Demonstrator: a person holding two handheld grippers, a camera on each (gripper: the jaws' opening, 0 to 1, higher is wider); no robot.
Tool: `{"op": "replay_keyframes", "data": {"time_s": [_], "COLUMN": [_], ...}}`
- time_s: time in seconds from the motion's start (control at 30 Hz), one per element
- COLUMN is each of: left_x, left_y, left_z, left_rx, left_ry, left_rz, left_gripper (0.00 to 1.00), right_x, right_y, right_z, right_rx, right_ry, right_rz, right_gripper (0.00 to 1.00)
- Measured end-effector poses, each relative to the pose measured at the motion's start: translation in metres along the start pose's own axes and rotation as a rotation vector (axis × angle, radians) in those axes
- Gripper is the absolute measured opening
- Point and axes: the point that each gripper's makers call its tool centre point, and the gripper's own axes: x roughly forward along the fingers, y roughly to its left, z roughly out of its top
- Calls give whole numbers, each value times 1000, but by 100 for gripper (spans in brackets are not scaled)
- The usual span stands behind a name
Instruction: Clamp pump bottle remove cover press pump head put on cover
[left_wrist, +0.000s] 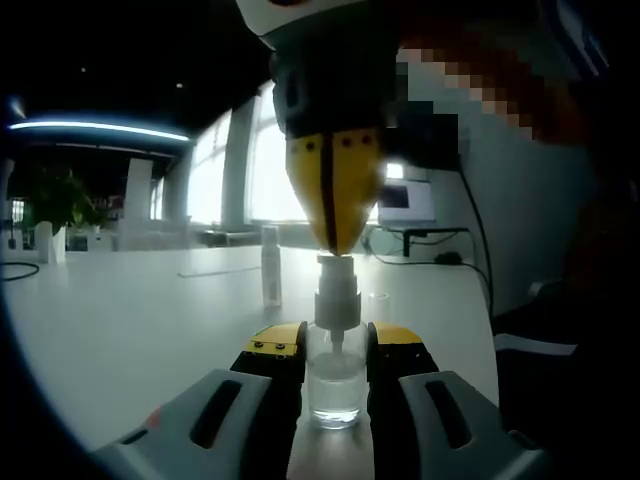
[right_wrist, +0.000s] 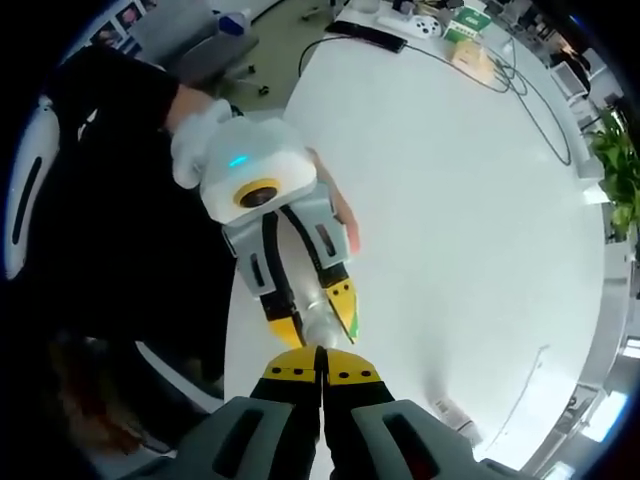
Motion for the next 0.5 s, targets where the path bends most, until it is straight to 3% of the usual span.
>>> {"op": "replay_keyframes", "data": {"time_s": [0.5], "left_x": [0], "left_y": [2], "left_z": [-1], "left_rx": [1], "left_ry": [-1], "left_rz": [-1], "left_gripper": [15], "right_x": [-5], "right_y": [-1], "right_z": [0], "right_rx": [-5], "right_ry": [-16], "right_rz": [4], "right_gripper": [0]}}
